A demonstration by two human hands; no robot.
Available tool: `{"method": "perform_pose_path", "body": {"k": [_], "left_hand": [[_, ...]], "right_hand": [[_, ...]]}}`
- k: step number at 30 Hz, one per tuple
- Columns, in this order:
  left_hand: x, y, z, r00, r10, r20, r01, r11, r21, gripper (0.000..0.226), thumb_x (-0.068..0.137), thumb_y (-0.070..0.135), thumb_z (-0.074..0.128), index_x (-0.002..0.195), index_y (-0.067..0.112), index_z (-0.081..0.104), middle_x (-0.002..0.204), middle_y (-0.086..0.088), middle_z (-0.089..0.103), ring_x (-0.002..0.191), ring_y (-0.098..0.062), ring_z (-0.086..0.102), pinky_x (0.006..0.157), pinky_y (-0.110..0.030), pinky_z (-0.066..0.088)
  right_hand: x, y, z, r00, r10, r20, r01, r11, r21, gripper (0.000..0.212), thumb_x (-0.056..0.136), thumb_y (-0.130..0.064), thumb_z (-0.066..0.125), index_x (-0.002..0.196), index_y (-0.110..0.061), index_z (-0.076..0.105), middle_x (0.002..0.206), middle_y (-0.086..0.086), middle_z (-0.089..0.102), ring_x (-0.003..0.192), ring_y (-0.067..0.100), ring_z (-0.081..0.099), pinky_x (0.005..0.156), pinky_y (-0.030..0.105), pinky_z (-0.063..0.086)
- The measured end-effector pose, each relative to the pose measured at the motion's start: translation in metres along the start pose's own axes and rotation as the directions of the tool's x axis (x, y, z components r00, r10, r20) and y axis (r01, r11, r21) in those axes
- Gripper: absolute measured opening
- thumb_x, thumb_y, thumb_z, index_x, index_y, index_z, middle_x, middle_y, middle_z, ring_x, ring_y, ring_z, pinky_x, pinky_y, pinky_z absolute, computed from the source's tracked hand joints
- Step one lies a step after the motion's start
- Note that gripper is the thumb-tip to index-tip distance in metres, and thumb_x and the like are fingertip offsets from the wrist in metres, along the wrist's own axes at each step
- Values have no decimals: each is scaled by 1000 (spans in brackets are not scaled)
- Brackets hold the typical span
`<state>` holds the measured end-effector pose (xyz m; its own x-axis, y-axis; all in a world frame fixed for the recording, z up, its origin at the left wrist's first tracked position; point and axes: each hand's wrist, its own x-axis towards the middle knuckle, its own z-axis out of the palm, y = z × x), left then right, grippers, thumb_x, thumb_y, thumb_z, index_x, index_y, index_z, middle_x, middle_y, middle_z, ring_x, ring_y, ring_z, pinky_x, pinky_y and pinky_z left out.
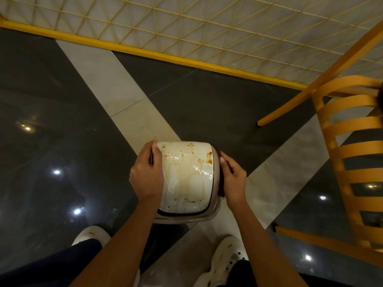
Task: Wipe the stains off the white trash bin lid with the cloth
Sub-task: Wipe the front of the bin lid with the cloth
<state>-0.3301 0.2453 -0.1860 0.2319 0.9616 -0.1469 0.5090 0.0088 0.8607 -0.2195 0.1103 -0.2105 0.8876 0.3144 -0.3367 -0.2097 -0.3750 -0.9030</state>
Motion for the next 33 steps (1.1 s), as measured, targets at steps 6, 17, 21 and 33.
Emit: {"method": "perform_pose_path", "body": {"k": [6,17,21,33], "left_hand": [[-1,0,0,1000,22,7,-22,1000,11,29,95,36,43,115,28,62,106,3,67,92,-7,55,82,-30,48],[-1,3,-2,1000,8,8,-8,1000,14,28,95,35,44,115,27,62,106,5,65,93,-8,55,79,-26,44],[-1,3,-1,1000,-3,20,3,1000,17,29,95,36,43,115,29,62,107,4,66,94,-9,55,81,-26,44],[-1,2,-1,1000,1,12,-1,1000,18,29,95,37,43,115,29,62,109,3,66,98,-12,58,84,-30,47]], "right_hand": [[15,-9,-5,998,-2,57,6,997,-78,27,94,-13,52,119,-13,62,114,0,63,107,13,57,92,25,44],[20,-18,-10,993,-27,112,39,994,-103,26,94,-15,52,118,-14,63,116,2,64,108,13,58,97,31,46],[35,-30,3,990,33,140,-15,991,-131,25,95,-15,50,115,-15,65,113,0,65,107,14,58,99,37,46],[10,-31,-1,999,-11,44,14,998,-57,26,95,-16,51,117,-16,64,113,-2,64,108,12,57,97,29,45]]}}
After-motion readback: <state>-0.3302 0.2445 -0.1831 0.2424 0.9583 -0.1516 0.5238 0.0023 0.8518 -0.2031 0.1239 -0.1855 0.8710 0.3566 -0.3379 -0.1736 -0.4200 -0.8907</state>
